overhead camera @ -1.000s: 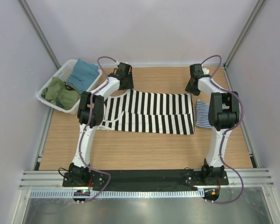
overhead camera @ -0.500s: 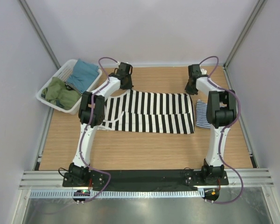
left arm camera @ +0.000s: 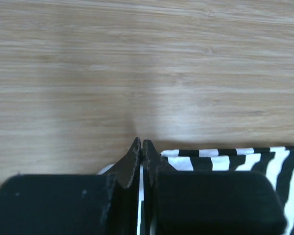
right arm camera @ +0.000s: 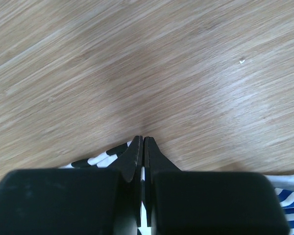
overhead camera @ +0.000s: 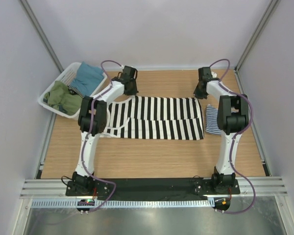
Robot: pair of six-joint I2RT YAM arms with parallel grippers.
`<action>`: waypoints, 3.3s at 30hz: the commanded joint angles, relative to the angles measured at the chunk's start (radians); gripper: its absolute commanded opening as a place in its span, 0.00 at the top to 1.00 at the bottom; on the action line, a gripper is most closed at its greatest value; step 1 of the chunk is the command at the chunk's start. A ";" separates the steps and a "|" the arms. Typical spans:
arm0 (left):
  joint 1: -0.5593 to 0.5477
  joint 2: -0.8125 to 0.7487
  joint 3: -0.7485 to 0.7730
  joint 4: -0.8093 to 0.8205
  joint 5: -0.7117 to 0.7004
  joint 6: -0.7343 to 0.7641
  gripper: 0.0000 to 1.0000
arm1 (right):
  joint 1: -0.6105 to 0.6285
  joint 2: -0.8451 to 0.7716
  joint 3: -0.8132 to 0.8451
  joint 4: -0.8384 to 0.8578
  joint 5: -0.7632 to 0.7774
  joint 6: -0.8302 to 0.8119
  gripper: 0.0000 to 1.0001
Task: Fold and stack the tank tops
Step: Fold the tank top
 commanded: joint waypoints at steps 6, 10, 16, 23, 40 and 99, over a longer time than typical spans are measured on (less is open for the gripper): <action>0.001 -0.239 -0.155 0.097 -0.011 -0.002 1.00 | 0.004 -0.178 -0.068 0.057 -0.033 0.010 0.99; 0.001 -0.286 -0.212 0.107 0.005 -0.013 1.00 | 0.004 -0.215 -0.092 0.053 -0.036 0.010 0.99; 0.001 -0.381 -0.357 0.163 0.021 -0.039 1.00 | 0.002 -0.303 -0.185 0.071 -0.027 0.025 0.99; -0.011 -0.486 -0.538 0.225 0.030 -0.062 1.00 | 0.002 -0.439 -0.361 0.114 -0.027 0.039 0.99; -0.092 -0.725 -0.830 0.271 -0.070 -0.125 1.00 | 0.002 -0.680 -0.648 0.171 -0.053 0.080 0.99; -0.204 -1.029 -1.255 0.110 -0.433 -0.614 0.44 | 0.071 -0.815 -0.885 0.208 -0.081 0.068 0.60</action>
